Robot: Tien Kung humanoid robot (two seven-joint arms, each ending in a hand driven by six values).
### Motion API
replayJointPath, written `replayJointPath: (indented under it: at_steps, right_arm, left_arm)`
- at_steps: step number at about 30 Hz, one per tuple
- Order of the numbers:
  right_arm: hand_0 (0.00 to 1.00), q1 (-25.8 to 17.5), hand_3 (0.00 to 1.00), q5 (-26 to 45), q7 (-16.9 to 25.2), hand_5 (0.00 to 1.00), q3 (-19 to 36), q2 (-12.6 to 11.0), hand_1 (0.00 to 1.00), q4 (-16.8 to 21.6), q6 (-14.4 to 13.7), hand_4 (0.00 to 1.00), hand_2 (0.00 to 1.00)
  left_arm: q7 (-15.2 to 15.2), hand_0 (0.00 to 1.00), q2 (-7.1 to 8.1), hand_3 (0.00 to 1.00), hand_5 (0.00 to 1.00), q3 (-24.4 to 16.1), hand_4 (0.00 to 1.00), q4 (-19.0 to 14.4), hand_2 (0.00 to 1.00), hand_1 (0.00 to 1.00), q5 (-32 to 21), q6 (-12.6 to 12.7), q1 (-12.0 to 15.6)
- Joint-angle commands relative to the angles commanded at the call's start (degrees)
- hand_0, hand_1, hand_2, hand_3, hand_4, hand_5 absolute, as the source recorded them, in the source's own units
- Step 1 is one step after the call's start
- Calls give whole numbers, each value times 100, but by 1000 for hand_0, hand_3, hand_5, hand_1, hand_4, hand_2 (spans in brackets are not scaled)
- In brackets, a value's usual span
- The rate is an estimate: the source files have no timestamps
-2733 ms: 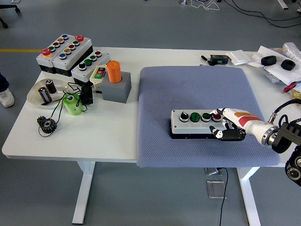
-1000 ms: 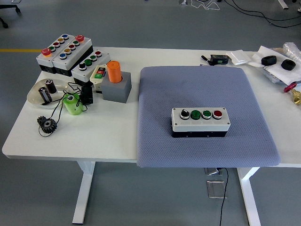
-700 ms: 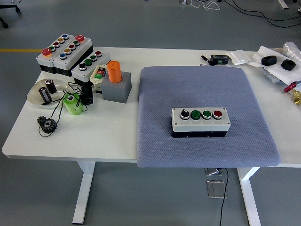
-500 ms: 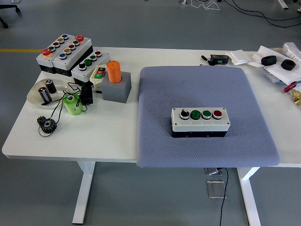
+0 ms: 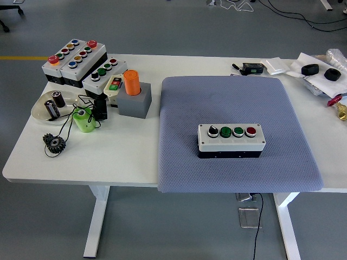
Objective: Pick up the button,place it on the desk,press the button,press the button
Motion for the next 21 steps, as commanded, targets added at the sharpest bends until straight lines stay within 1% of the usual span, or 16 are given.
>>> replayJointPath:
  at_steps: [4,6,8,9,11,16,21]
  right_arm:
    - [851,12,807,7,-73,675,3,10,796,-29,34,571,825]
    - [851,20,807,-88,-183,675,25,4,796,-35,89,571,825]
    - [851,25,807,-276,-420,675,62,-18,796,-56,112,571,825]
    - [847,33,807,-396,-530,672,69,-33,785,-95,180,566,805]
    - [847,31,807,-624,-657,672,92,-44,785,-147,249,566,805]
    - [853,29,809,-962,-769,679,100,-48,794,-212,401,564,814]
    - [859,58,805,-1124,-838,685,70,-32,796,-327,577,563,815]
  left_arm:
    - [-4,643,3,515,998,3,314,0,708,699,-11,1,-6]
    - [-5,643,5,515,998,-12,314,0,708,699,-11,4,-16]
    - [-9,643,8,515,998,-2,314,0,708,699,-24,7,-24]
    - [-10,643,11,515,998,25,314,0,708,699,-39,2,-28]
    - [-10,643,9,515,998,32,314,0,708,699,-54,2,-28]
    - [2,644,6,516,998,-10,314,0,708,699,-13,3,-31]
    - [-12,644,0,516,998,-7,313,0,708,699,-38,4,-18]
